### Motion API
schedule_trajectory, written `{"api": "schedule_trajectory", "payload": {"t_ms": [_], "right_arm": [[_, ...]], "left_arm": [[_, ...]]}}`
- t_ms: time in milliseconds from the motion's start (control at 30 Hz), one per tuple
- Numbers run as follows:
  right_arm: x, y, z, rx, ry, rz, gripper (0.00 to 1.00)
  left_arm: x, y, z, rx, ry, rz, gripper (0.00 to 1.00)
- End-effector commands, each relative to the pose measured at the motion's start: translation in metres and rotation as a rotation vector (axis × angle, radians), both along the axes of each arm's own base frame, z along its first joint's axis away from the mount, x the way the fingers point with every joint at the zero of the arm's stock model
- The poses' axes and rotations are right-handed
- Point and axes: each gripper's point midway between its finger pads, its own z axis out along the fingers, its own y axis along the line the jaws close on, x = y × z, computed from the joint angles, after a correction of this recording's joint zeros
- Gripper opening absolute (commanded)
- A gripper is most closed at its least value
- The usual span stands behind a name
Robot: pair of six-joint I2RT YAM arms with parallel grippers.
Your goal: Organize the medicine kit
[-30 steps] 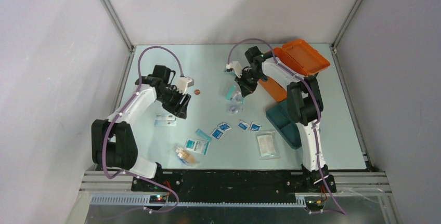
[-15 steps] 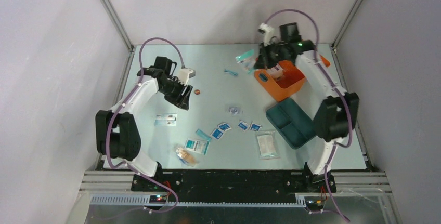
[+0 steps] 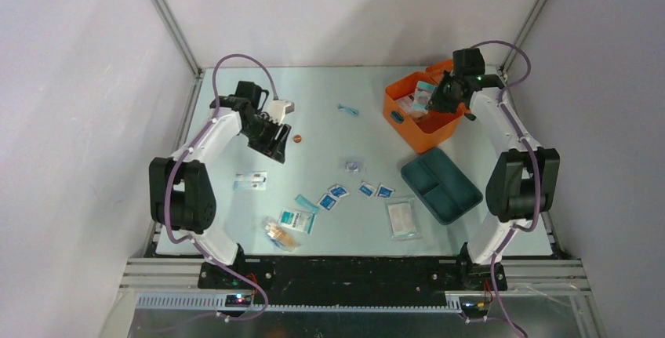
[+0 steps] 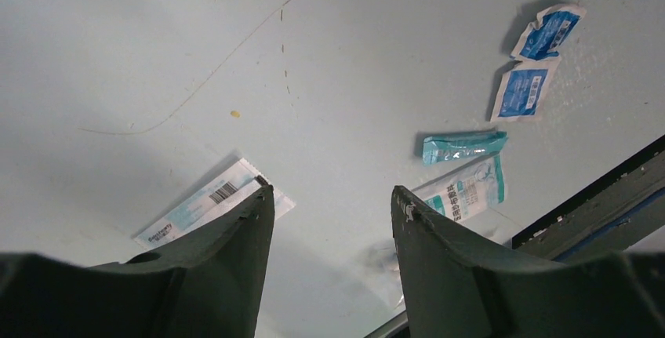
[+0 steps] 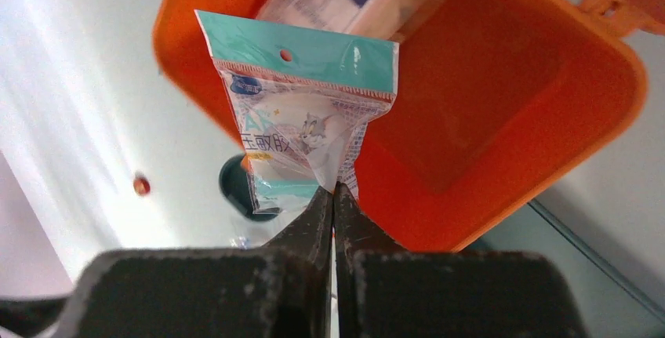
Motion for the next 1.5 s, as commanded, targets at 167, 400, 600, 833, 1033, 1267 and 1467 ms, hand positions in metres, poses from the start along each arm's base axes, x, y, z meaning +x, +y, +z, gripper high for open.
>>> {"api": "schedule_trajectory", "payload": {"t_ms": [167,400,600,833,1033,1267,1467], "right_arm": [[0.02,-0.036,-0.029,-0.036,0.138,-0.411,0.0],[0.03,-0.029,-0.058,0.011,0.214,-0.455,0.05],[0.041,-0.02,-0.058,0.013,0.208,-0.441,0.17],[0.043,-0.025,-0.031,-0.005,0.143,-0.438,0.27],[0.056,0.038,0.027,0.1,-0.153,0.16,0.53],[0.001,0.128,0.069,0.061,-0.53,0.944,0.62],[-0.051,0.181,0.023,-0.063,-0.57,1.441,0.64]], "left_arm": [[-0.002,0.014,0.014,0.065,-0.006,0.031,0.62],[-0.011,0.022,0.013,0.116,-0.012,0.016,0.62],[-0.011,0.024,0.013,0.135,-0.022,0.003,0.63],[-0.011,0.02,0.012,0.119,-0.016,-0.008,0.63],[-0.008,0.011,0.013,0.072,-0.003,0.0,0.63],[0.002,-0.004,0.019,-0.007,-0.005,0.024,0.63],[0.009,-0.014,0.027,-0.063,-0.01,0.044,0.63]]}}
